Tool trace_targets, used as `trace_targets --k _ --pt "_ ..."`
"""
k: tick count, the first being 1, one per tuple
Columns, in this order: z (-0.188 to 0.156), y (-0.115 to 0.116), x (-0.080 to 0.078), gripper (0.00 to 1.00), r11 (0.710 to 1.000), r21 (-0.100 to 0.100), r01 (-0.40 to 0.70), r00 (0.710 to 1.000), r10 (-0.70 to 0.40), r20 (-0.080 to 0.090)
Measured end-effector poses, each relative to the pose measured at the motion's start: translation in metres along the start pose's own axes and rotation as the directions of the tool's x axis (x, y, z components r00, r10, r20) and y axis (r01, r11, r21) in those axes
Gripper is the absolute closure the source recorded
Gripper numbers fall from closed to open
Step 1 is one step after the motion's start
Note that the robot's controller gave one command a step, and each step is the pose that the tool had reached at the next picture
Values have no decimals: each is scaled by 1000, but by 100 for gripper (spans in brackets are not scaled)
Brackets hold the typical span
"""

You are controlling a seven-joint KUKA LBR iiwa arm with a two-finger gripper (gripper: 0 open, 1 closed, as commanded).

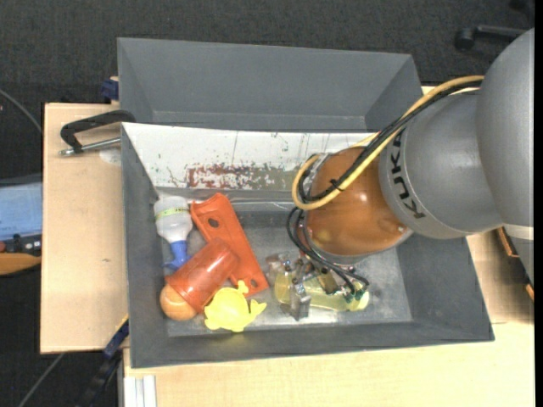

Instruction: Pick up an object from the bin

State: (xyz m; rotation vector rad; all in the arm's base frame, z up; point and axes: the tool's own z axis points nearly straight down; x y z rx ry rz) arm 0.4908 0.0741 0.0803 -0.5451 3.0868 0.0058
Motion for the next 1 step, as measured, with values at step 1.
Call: trace_targets --k 1 --pt "-16 0 -1 100 1000 0 0 1000 0 3"
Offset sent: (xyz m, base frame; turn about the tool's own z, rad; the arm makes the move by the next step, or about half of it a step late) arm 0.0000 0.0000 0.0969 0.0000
